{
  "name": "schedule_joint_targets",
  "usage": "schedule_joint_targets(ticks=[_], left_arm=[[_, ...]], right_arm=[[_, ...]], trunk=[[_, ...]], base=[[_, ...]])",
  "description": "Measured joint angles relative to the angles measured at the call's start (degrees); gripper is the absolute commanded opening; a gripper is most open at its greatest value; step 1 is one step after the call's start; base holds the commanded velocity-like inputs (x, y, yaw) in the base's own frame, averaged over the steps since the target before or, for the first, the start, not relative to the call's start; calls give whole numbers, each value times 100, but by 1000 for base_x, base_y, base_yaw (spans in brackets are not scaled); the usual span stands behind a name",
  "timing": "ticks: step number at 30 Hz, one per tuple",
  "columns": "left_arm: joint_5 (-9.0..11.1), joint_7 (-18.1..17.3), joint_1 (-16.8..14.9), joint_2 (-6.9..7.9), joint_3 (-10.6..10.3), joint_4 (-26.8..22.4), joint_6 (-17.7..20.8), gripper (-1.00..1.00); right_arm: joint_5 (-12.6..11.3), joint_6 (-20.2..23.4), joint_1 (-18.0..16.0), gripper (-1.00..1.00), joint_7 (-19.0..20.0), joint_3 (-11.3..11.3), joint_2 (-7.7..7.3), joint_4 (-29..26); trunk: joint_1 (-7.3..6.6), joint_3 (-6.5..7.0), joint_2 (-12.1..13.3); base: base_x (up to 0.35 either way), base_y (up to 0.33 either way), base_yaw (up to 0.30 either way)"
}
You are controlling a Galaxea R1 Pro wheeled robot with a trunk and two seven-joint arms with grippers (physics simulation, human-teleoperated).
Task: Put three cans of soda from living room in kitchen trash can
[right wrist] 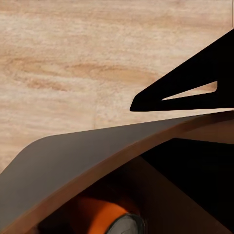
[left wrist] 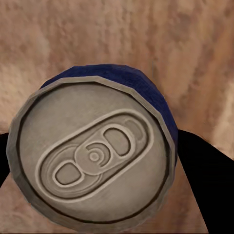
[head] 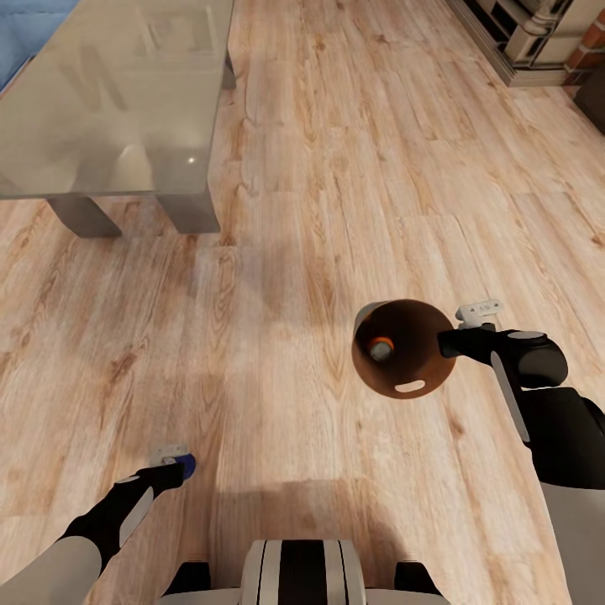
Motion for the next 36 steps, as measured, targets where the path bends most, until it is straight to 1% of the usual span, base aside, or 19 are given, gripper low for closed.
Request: schedule_joint_targets(ticks=[5,12,17,32,36], left_arm=[[6,-7,0,0,-10,-10,38,-100],[-7,-12,0,-3,-26,5,109,-100],[14,-2,0,-1,-17,-45,41,-100],[7,-15,-7,-7,-35,-63,116,-100],[14,-16,-32,6,-33,-165,222,-100]], right_arm=[[-27,2,0,-100,0,2,0,0],[1,0,8,-100,0,1,-1,0],[-15,1,9,-100,0,1,0,0],[-17,1,13,-100,-3,60,21,0],[-13,3,198,-100,-13,71,54,13]], trunk=[[0,0,0],[0,0,0],[0,0,0],[-329,269,600],[-417,340,761]], base=[[-82,0,0],[-10,0,0],[-1,0,0],[0,0,0],[0,0,0]])
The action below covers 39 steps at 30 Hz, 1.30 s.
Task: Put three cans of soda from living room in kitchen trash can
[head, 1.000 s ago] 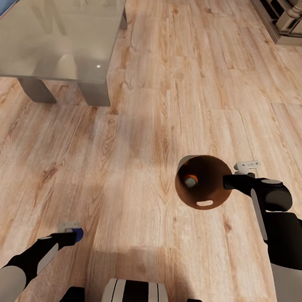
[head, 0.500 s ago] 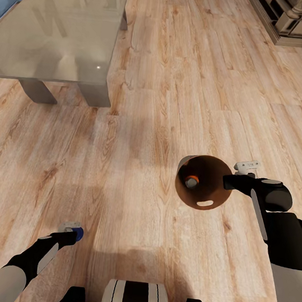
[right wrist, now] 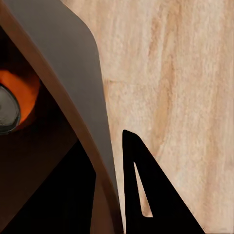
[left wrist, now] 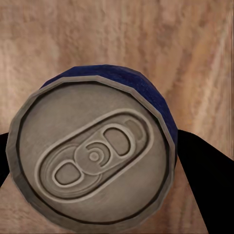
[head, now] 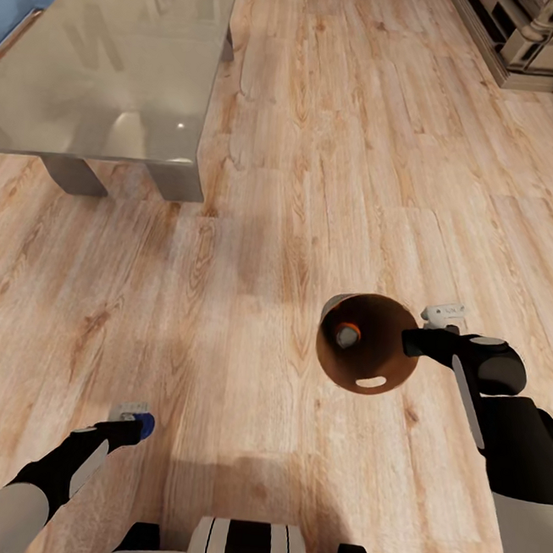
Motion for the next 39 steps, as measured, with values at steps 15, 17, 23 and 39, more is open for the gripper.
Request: schedule_joint_targets(ticks=[15,17,23,39], left_arm=[[33,-1,8,-6,48,-1517,904,-100],[31,-1,12,-6,55,-1751,1056,-100],[4,-1,17,-9,18,-2551,1533,-100],[47,-740,222,-12,69,-4420,2118,-100]], right_arm=[[-14,-271,429,-100,-22,-5,174,16],[-61,-329,435,-100,-21,-8,190,22],[-139,-426,442,-100,-32,-30,517,44],[-29,-1236,1231,-100,-158,-343,567,56]], trunk=[[-330,270,601],[-374,306,682],[-505,413,922],[-857,701,1564]], base=[[0,0,0],[0,0,0],[0,0,0],[0,0,0]])
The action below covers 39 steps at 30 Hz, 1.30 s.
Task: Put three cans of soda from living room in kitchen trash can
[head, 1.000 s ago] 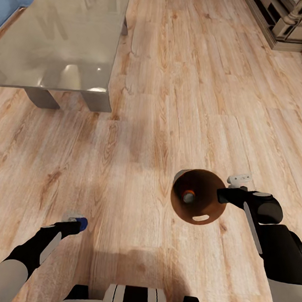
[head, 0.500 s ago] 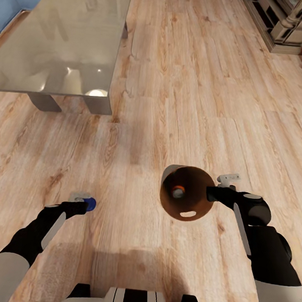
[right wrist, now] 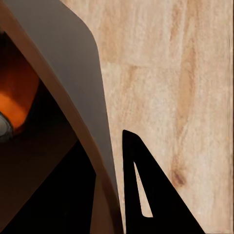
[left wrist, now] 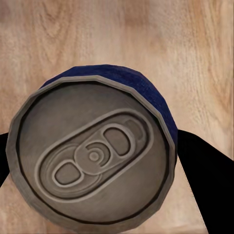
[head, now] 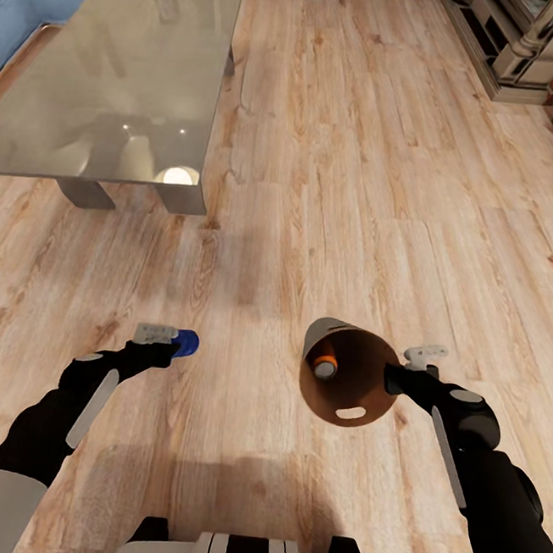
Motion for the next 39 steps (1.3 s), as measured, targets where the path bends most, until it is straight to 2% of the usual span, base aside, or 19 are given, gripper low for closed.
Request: schedule_joint_targets(ticks=[4,10,12,13,16,19,22,27,28,32,34,36,39], left_arm=[[6,-27,55,3,8,-82,-3,-100],[17,-85,74,31,14,-95,-130,-100],[82,-190,74,46,13,-97,-141,-100],[208,-355,74,58,9,-96,-147,-100],[315,-561,80,66,8,-90,-154,-100],[364,-667,82,67,8,-87,-153,-100],[392,-1041,83,67,7,-92,-151,-100],[386,-1402,87,74,7,-104,-146,-100],[400,-1495,89,74,7,-166,-145,-100],[397,-1611,145,71,3,-532,-112,-100],[401,-1639,172,69,4,-905,-24,-100],[397,-1656,186,64,12,-1263,416,-100],[386,-1666,184,63,23,-1461,1044,-100]], right_arm=[[7,-14,37,-100,27,-140,-10,-20],[-21,-15,53,-100,50,-168,-6,-27],[-33,-15,59,-100,92,-168,-4,-17],[-9,-17,62,-100,172,-170,-2,-13],[-76,-10,71,-100,277,-166,3,-6],[-15,-18,79,-100,306,-166,17,-5],[-37,-16,81,-100,319,-167,26,6],[-42,-16,82,-100,318,-173,40,34],[-83,-10,79,-100,316,-176,41,142],[-1,-12,59,-100,318,-175,41,575],[-6,21,25,-100,324,-166,39,763],[-28,71,-65,-100,318,-150,35,872],[-13,317,-314,-100,318,-122,18,1013]], trunk=[[-88,72,160],[-220,179,401],[-263,215,481],[-285,233,521],[-351,287,642],[-417,341,762],[-483,395,882],[-593,485,1083],[-593,485,1084],[-593,485,1084],[-593,485,1084],[-593,485,1084],[-593,485,1084]], base=[[0,0,0],[0,0,0],[0,0,0],[0,0,0],[0,0,0],[0,0,0],[0,0,0],[0,0,0],[0,0,0],[0,0,0],[0,0,0],[0,0,0],[0,0,0]])
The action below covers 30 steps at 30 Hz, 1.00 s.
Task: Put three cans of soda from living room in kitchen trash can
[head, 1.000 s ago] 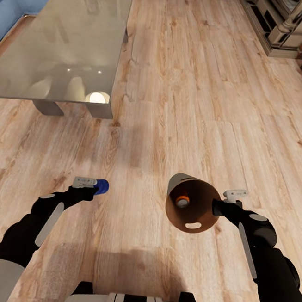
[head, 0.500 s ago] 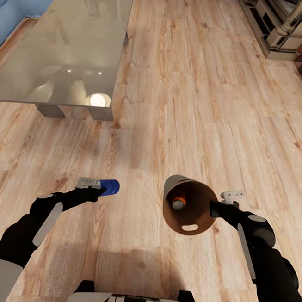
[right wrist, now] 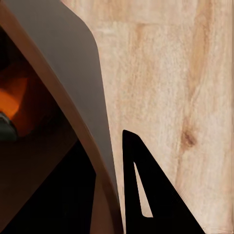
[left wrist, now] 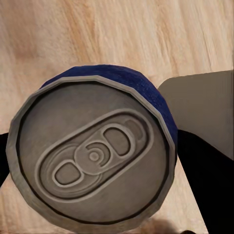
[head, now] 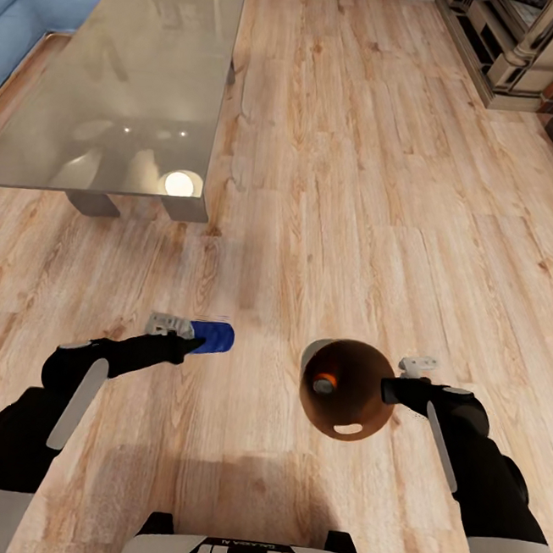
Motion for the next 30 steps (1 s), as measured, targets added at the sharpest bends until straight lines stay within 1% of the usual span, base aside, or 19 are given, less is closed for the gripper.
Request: schedule_joint_targets(ticks=[3,4,5,8,10,11,12,14,15,17,18,19,20,21,22,25,27,28,30], left_arm=[[0,-14,-42,3,72,-47,337,-100],[-9,-20,-61,4,111,-59,562,-100],[-5,-31,-111,4,147,-78,905,-100],[11,-46,-213,4,172,-91,1180,-100],[118,-183,-271,6,183,-90,1322,-100],[279,-403,-355,21,187,-77,1436,-100],[310,-524,-423,35,189,-71,1477,-100],[493,-893,-726,83,193,-58,1514,-100],[497,-954,-790,92,194,-56,1514,-100],[727,-1159,-937,127,195,-32,1514,-100],[812,-1265,-974,149,195,-18,1514,-100],[842,-1326,-990,164,195,-13,1514,-100],[929,-1463,-1012,207,195,-6,1514,-100],[945,-1539,-1019,230,195,-4,1514,-100],[1009,-1688,-1039,262,195,1,1514,-100],[1049,-1977,-1102,297,192,57,1514,-100],[1079,-2187,-1155,303,180,153,1514,-100],[1076,-2231,-1163,298,176,170,1514,-100],[1091,-2344,-1182,277,157,206,1514,-100]], right_arm=[[49,169,-162,-100,-5,12,-8,103],[43,218,-240,-100,-6,26,-11,143],[49,257,-329,-100,-7,63,-13,171],[31,294,-386,-100,-3,187,-14,197],[2,316,-412,-100,-30,275,-2,247],[3,324,-451,-100,-47,311,8,303],[21,331,-486,-100,-56,325,14,328],[90,549,-650,-100,-68,386,27,387],[99,644,-683,-100,-69,417,29,398],[114,891,-788,-100,-68,560,44,420],[78,909,-839,-100,-63,622,51,429],[12,914,-863,-100,-57,646,56,430],[-15,917,-907,-100,-57,687,64,446],[-28,917,-936,-100,-57,704,68,456],[2,916,-1002,-100,-61,728,77,501],[134,903,-1176,-100,-77,755,145,653],[77,909,-1328,-100,-82,769,212,838],[23,914,-1358,-100,-80,776,225,874],[76,910,-1458,-100,-85,866,287,959]], trunk=[[-65,54,119],[-87,71,159],[-109,90,199],[-175,143,319],[-219,179,400],[-241,197,440],[-263,215,480],[-307,251,560],[-329,269,600],[-373,305,680],[-395,323,720],[-417,341,760],[-439,359,801],[-461,377,841],[-483,395,881],[-549,449,1001],[-592,484,1081],[-615,502,1121],[-658,538,1202]], base=[[0,0,0],[0,0,0],[0,0,0],[0,0,0],[0,0,0],[0,0,0],[0,0,0],[0,0,0],[0,0,0],[0,0,0],[0,0,0],[0,0,0],[0,0,0],[0,0,0],[0,0,0],[0,0,0],[0,0,0],[0,0,0],[0,0,0]])
